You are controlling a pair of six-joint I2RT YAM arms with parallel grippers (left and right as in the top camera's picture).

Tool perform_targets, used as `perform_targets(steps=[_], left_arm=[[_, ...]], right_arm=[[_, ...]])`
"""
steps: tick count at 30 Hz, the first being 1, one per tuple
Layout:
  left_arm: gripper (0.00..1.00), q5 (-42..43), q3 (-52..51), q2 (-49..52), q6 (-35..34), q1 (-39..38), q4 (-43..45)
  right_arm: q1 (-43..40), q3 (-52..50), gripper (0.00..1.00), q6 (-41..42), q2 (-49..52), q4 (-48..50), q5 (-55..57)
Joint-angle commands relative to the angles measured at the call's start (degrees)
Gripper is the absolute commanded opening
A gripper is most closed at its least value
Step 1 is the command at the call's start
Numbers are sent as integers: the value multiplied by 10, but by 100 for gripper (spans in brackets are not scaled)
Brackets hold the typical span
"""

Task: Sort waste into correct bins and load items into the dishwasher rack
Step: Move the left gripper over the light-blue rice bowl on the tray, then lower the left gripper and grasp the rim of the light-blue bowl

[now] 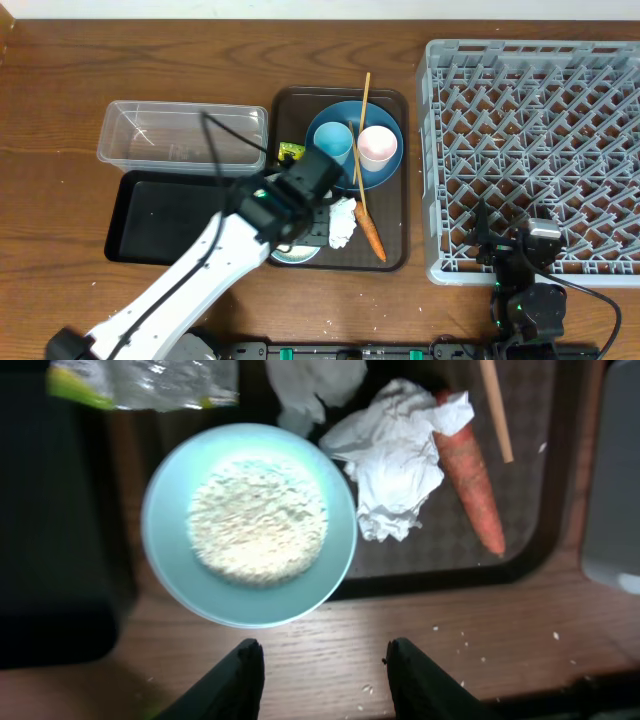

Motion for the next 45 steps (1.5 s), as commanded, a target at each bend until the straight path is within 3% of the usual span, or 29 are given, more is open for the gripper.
perform_targets(steps=[1, 14, 39, 45], left_arm=[[43, -18, 1, 39, -21, -18, 9], [43, -25, 1, 119, -21, -32, 45], [42, -58, -7, 127, -12, -32, 73], [42, -58, -54, 127, -12, -32, 130]], right_arm=[[7, -1, 99, 3, -1, -3, 0], [7, -1, 99, 3, -1, -3, 0], [7, -1, 99, 3, -1, -3, 0], [7, -1, 99, 3, -1, -3, 0]])
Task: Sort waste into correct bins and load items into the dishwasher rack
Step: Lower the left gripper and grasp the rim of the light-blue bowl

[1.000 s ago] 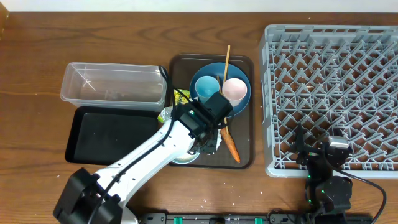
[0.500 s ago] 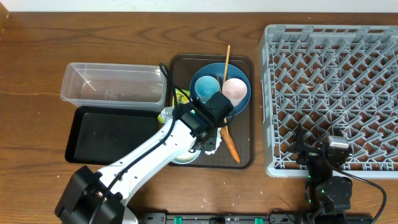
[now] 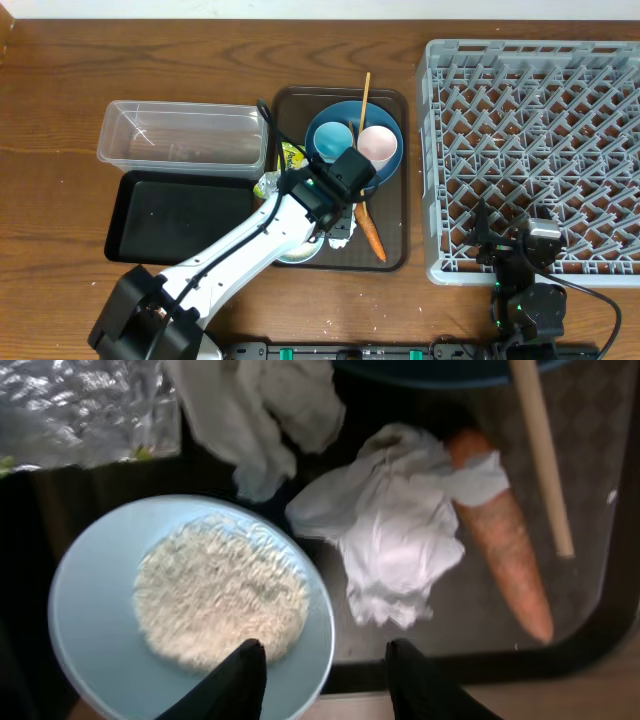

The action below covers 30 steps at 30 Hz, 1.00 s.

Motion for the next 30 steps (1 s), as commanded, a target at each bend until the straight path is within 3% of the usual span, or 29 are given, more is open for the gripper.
perform_targets(steps=[1, 30], left_arm=[[41, -13, -37, 7, 2, -1, 22], [36, -13, -61, 71, 0, -1, 77]], right_arm=[[7, -1, 99, 3, -1, -3, 0], [7, -1, 99, 3, -1, -3, 0]])
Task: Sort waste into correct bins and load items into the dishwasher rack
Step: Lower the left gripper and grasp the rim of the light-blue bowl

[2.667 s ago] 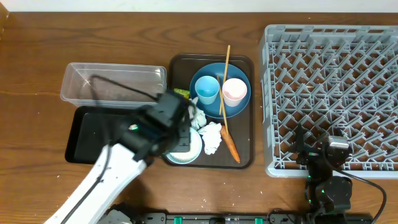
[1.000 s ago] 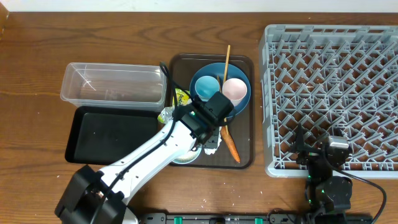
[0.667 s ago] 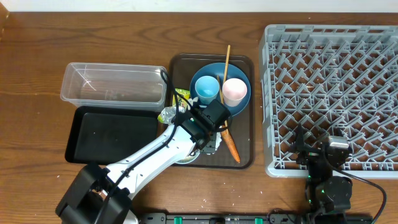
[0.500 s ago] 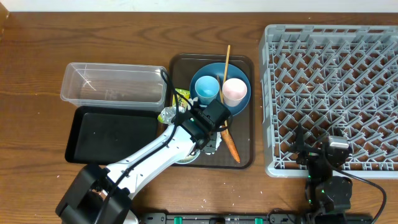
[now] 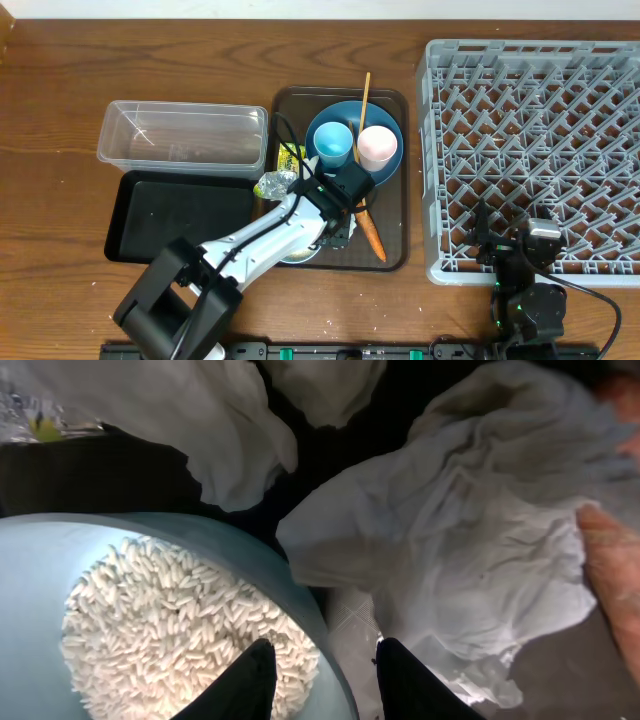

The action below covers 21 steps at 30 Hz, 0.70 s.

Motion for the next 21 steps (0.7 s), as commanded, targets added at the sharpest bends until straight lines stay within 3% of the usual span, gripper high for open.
perform_targets(steps=[1, 14, 21], left_arm=[[36, -13, -4, 4, -1, -1, -1], [28, -13, -4, 4, -1, -1, -5], [15, -12, -4, 4, -1, -1, -8]], right_arm=[[7, -1, 99, 3, -1, -3, 0], [7, -1, 99, 3, -1, -3, 0], [7, -1, 99, 3, -1, -3, 0]])
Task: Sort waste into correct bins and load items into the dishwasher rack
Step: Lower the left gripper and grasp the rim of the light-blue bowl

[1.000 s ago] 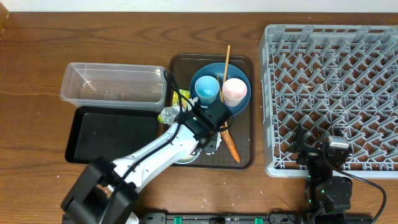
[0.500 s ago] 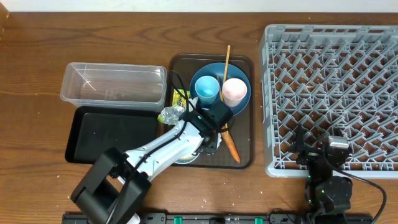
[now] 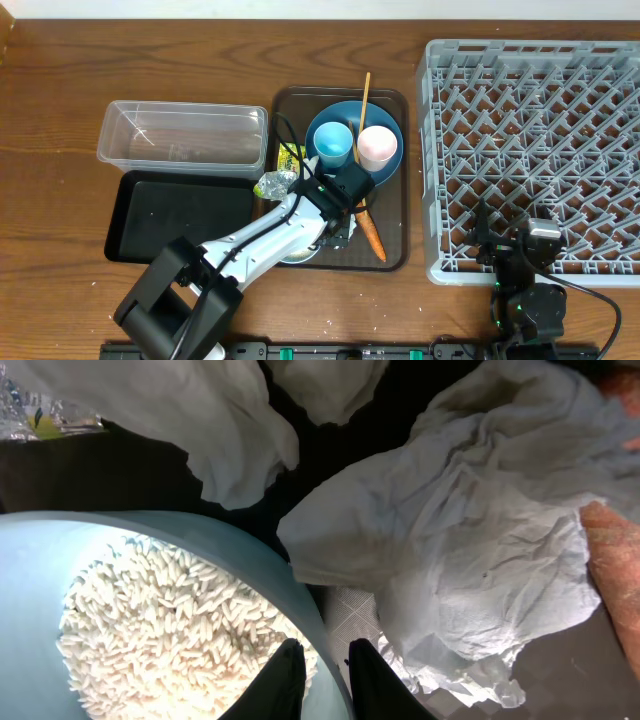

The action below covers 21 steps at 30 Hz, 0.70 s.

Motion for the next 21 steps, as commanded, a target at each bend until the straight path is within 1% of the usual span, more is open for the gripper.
perform_targets(steps=[1, 7, 9, 16, 21], left_arm=[[15, -11, -4, 4, 1, -1, -5], [10, -11, -4, 4, 1, -1, -7], [6, -11, -4, 4, 1, -1, -7], [6, -7, -4, 1, 1, -1, -10], [6, -3, 2, -42, 4, -1, -22]], right_arm=[[7, -1, 99, 3, -1, -3, 0], [7, -1, 99, 3, -1, -3, 0], [7, -1, 99, 3, -1, -3, 0], [7, -1, 99, 3, -1, -3, 0], [7, -1, 99, 3, -1, -3, 0]])
